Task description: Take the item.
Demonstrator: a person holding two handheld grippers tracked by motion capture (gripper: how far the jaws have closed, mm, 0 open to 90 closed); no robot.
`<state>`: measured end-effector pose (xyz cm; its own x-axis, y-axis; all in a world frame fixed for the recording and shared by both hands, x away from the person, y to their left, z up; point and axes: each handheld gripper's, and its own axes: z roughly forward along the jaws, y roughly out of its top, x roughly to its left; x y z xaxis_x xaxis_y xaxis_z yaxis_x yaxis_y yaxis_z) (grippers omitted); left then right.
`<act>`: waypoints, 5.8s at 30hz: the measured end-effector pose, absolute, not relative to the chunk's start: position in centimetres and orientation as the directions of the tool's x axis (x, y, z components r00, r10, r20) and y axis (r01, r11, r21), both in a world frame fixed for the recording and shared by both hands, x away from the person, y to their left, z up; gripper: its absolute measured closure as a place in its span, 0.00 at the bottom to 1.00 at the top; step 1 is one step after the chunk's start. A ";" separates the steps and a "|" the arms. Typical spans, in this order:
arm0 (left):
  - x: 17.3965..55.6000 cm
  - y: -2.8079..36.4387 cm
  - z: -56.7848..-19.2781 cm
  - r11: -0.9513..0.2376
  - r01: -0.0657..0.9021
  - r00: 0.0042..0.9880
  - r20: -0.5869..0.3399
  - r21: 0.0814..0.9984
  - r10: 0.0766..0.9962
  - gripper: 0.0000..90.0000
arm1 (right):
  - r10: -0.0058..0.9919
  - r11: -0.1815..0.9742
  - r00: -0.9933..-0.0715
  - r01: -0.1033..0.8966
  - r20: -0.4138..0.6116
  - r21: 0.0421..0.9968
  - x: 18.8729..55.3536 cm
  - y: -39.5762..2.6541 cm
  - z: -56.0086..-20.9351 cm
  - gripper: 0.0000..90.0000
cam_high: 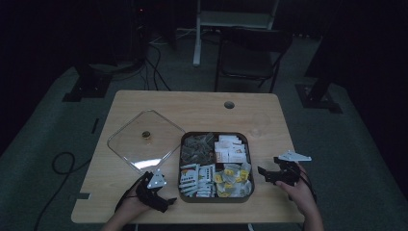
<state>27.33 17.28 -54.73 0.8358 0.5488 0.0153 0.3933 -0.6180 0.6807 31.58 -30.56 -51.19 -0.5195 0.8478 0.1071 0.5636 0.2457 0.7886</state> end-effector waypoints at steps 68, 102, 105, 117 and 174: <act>27.3 17.3 -54.7 -0.618 0.394 0.836 0.015 0.681 0.549 0.02 | 0.463 0.534 -0.880 0.371 0.105 0.760 30.5 -20.5 -48.8 0.97; 27.3 17.2 -54.8 -0.612 0.396 0.832 0.013 0.685 0.554 0.02 | 0.517 0.356 -0.846 0.353 0.132 0.865 32.0 -22.6 -44.9 0.97; 27.3 17.3 -54.7 -0.616 0.393 0.834 0.018 0.683 0.551 0.02 | 0.554 0.331 -0.824 0.348 0.118 0.877 32.6 -23.2 -44.3 0.97; 27.3 17.3 -54.7 -0.618 0.394 0.835 0.016 0.681 0.550 0.02 | 0.642 0.238 -0.758 0.342 0.117 0.909 35.0 -26.0 -42.5 0.97; 27.3 17.3 -54.7 -0.617 0.395 0.835 0.015 0.680 0.551 0.02 | 0.818 -0.008 -0.498 0.489 0.287 0.872 47.0 -31.7 -46.5 0.95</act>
